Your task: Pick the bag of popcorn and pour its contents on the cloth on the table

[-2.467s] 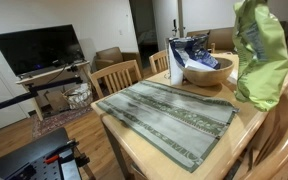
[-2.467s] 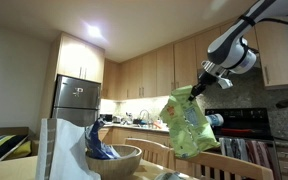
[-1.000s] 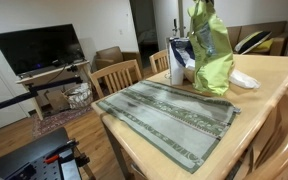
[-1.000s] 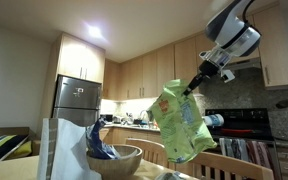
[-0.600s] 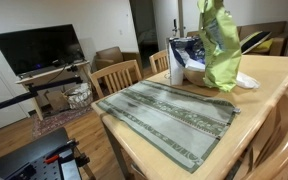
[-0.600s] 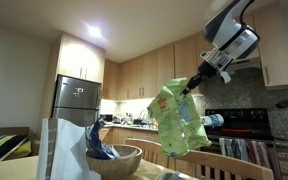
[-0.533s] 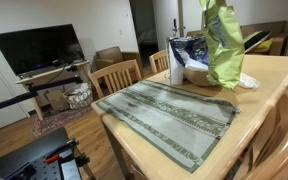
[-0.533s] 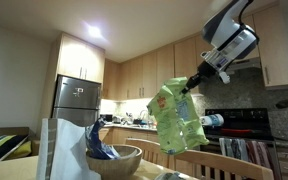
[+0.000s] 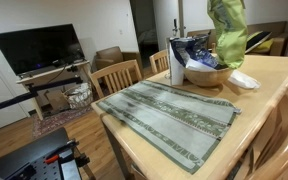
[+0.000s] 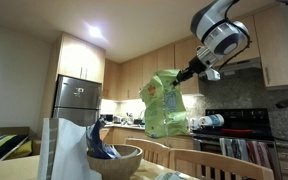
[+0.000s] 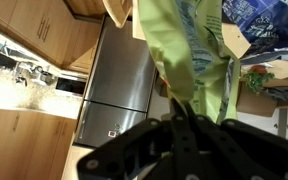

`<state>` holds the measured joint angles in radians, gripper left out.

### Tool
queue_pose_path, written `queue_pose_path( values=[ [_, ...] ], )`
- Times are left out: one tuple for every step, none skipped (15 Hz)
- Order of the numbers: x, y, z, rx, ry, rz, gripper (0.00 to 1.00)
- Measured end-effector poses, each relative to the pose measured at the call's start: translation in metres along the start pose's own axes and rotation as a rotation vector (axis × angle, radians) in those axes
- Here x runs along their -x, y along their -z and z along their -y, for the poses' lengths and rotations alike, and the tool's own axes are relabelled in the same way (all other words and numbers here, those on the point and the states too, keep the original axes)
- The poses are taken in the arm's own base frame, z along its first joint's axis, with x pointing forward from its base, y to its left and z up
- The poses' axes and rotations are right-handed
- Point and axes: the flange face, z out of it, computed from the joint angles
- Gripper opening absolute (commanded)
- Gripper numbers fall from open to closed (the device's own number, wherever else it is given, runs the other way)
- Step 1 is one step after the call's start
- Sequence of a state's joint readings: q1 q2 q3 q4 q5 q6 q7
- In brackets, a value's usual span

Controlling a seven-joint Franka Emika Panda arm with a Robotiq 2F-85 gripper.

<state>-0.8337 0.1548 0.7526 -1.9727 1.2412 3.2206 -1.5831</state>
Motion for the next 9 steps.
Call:
queue_pose_path(
  values=[
    [-0.003,-0.001,0.0,-0.002,0.003,-0.009,0.0],
    [-0.004,-0.002,-0.002,-0.002,0.003,-0.014,0.0],
    [-0.002,-0.004,-0.004,-0.002,0.001,-0.014,0.0],
    [0.001,-0.005,-0.007,0.0,-0.003,-0.01,0.0],
    [0.006,-0.005,-0.01,0.003,-0.01,-0.005,0.01],
    [0.008,-0.006,-0.011,0.004,-0.013,-0.001,0.01],
    [0.009,-0.007,-0.011,0.003,-0.014,0.001,0.01],
    [0.01,-0.007,-0.011,0.002,-0.015,0.002,0.01],
    [0.011,-0.008,-0.011,0.001,-0.015,0.003,0.01]
  ],
)
